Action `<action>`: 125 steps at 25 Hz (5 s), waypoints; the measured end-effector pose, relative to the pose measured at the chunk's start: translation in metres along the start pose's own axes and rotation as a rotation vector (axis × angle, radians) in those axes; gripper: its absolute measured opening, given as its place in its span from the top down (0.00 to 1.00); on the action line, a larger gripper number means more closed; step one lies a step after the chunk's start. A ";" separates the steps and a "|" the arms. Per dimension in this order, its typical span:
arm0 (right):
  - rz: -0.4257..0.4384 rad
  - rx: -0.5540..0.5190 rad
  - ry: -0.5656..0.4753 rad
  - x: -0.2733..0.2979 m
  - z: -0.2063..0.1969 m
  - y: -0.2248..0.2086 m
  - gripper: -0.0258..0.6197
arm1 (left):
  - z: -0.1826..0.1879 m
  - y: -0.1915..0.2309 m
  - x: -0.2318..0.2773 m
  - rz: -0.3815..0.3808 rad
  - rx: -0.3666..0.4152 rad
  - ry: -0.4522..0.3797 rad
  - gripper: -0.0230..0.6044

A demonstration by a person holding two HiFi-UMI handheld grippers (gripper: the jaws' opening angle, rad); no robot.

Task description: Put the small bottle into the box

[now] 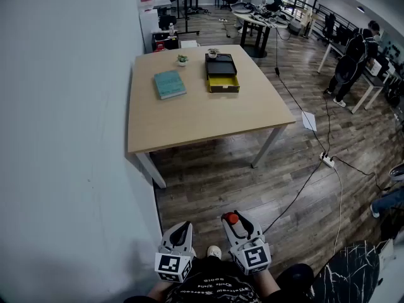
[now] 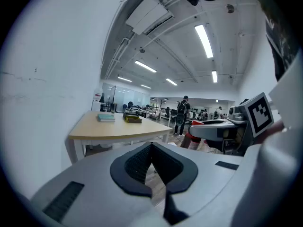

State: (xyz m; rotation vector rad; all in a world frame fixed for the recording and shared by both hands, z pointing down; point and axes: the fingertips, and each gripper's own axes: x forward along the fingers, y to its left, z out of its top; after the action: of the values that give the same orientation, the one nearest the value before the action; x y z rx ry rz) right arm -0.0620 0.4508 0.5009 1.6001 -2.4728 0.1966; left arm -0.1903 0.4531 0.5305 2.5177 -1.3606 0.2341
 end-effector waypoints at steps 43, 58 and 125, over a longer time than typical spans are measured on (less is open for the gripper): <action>-0.091 0.040 -0.019 0.044 0.003 -0.101 0.71 | 0.008 -0.020 0.124 -0.088 -0.021 0.033 0.96; -0.146 0.038 0.015 0.177 0.029 -0.134 0.71 | 0.047 0.091 0.235 -0.137 -0.044 0.038 0.96; 0.117 0.009 -0.007 0.528 0.109 -0.453 0.71 | 0.181 0.196 0.643 0.109 -0.073 0.002 0.96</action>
State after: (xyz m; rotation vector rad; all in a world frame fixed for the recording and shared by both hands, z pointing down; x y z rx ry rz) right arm 0.1308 -0.2262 0.5195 1.4627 -2.5770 0.2194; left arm -0.0008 -0.2163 0.5612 2.3868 -1.4806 0.2049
